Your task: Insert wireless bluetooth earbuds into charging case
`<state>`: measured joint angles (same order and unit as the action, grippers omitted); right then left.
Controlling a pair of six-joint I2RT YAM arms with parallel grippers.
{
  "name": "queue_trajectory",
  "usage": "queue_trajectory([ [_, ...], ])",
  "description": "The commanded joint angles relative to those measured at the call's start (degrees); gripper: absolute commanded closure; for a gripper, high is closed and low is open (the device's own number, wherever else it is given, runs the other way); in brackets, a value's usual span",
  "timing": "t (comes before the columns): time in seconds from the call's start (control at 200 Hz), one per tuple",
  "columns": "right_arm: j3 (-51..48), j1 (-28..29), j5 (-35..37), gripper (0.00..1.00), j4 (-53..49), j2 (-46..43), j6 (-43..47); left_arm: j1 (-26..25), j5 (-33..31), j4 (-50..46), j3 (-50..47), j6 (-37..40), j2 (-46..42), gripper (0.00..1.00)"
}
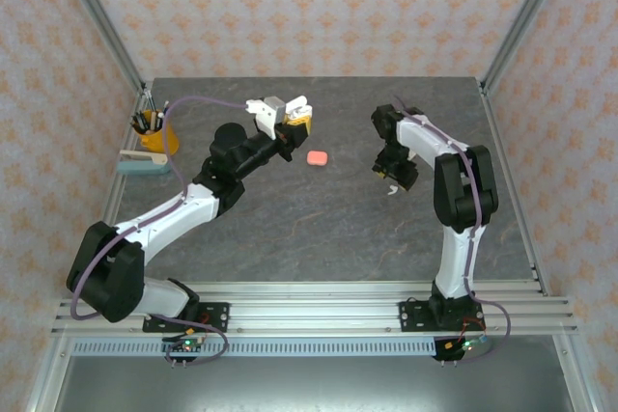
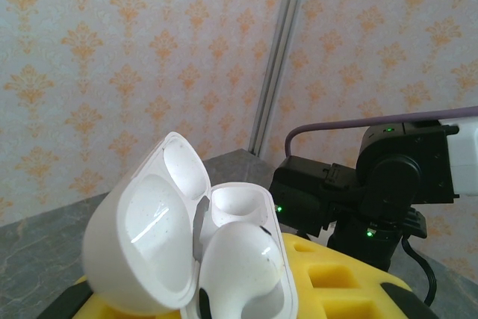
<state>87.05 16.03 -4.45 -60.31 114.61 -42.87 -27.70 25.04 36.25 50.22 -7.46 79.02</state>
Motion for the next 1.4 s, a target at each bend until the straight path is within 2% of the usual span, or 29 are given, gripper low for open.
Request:
queue_trajectory([
  [0.0,-1.11,-0.03,0.65,0.39,-0.59,-0.39,2.23,0.03,-0.17,0.78,1.47,0.96,0.18,1.00],
  [0.225,-0.79,-0.15,0.62,0.42,0.11,1.54,4.54,0.03,-0.43,0.79,1.05,0.97,0.17,1.00],
  [0.706,-1.52,-1.42,0.41,0.47,3.66,4.21,3.72,0.06,-0.52,0.35,1.19,1.40,1.03,1.00],
  [1.391,-10.81,-2.15,-1.64,0.53,8.36,0.16,4.02,0.05,-0.51,0.76,1.33,1.09,2.32,1.00],
])
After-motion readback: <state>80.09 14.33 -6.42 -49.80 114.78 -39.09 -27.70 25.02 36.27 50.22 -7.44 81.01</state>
